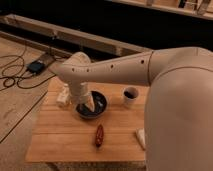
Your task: Place the white sponge in the ceramic bowl
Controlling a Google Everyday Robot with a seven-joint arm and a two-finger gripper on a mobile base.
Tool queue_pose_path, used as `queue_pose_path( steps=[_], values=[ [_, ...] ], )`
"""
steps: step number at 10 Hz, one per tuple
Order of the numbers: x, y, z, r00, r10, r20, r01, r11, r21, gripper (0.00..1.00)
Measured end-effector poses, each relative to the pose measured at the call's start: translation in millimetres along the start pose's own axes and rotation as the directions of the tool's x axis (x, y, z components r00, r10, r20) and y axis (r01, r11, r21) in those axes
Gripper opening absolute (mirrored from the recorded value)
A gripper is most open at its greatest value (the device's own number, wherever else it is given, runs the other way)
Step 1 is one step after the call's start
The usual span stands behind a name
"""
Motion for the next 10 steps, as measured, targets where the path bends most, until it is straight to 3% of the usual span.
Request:
queue_pose_path(
  steps=[10],
  values=[
    [-0.2, -3.3, -0.3, 1.0, -0.006, -0.001, 0.006, 1.0, -0.002, 0.65]
  ],
)
